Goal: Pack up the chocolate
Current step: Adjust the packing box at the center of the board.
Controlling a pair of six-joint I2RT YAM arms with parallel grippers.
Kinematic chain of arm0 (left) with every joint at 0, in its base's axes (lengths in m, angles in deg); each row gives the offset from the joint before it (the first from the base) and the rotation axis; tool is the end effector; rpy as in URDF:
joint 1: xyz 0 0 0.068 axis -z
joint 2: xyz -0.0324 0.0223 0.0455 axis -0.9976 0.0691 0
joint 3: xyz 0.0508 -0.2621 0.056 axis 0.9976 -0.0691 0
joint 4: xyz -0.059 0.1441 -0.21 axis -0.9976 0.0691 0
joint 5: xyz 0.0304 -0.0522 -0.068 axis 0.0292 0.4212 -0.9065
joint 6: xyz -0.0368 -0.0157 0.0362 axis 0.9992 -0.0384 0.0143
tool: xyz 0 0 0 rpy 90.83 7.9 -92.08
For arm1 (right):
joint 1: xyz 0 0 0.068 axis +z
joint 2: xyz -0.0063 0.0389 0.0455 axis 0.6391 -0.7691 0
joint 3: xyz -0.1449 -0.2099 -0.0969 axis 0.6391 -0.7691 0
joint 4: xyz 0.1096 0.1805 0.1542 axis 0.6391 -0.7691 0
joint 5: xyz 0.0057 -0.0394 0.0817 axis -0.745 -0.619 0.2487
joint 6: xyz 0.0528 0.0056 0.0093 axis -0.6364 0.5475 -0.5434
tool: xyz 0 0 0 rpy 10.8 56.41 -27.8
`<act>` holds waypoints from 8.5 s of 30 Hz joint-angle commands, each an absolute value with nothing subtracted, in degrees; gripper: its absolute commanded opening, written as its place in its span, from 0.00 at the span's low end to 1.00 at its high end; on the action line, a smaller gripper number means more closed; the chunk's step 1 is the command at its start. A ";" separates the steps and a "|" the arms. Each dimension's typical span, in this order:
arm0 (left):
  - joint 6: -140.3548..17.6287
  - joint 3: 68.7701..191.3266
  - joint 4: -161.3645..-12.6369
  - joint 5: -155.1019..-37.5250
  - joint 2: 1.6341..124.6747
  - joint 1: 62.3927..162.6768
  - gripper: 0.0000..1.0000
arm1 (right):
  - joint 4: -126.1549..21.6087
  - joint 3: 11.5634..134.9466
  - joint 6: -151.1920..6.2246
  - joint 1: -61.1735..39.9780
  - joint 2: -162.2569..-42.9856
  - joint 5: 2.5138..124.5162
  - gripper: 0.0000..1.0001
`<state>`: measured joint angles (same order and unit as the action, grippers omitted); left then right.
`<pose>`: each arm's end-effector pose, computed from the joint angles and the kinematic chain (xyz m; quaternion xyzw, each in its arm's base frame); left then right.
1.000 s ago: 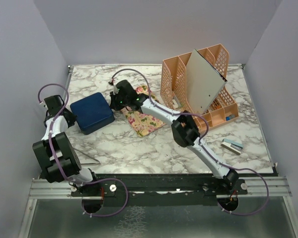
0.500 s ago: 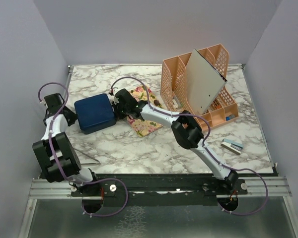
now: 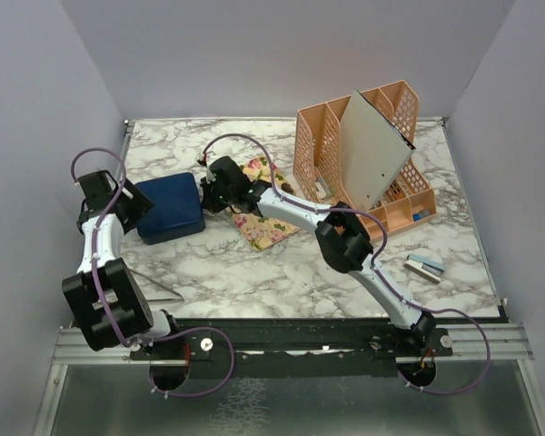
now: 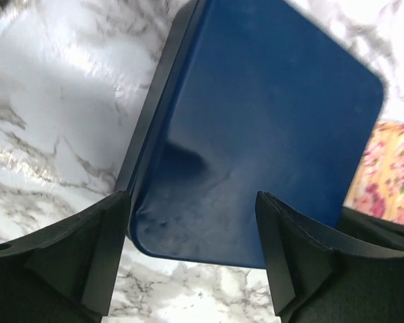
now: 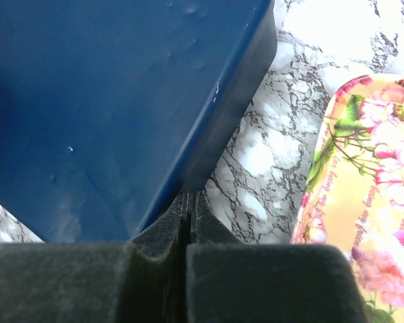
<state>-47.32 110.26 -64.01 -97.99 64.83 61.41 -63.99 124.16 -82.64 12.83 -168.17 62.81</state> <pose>0.2617 0.1131 0.2450 -0.3620 0.8490 -0.0834 0.3758 0.3514 0.4659 0.1723 -0.2951 0.8239 0.3178 0.3648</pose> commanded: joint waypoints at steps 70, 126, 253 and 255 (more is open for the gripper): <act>-44.63 111.72 -65.36 -114.07 68.53 62.22 0.64 | -47.89 113.86 -113.91 6.52 -167.79 88.73 0.55; -56.58 124.59 -56.23 -115.76 75.94 55.05 0.00 | -46.67 111.09 -114.12 3.26 -164.44 88.80 0.55; -58.98 115.17 -50.73 -107.56 69.31 56.06 0.31 | -54.63 114.77 -107.44 8.09 -163.34 91.95 0.46; -58.21 114.95 -50.79 -107.42 68.06 56.20 0.29 | -55.73 114.50 -106.33 8.09 -163.00 90.95 0.50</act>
<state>-59.03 114.46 -51.84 -108.04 71.58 55.67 -52.21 115.55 -109.00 6.86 -166.79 92.34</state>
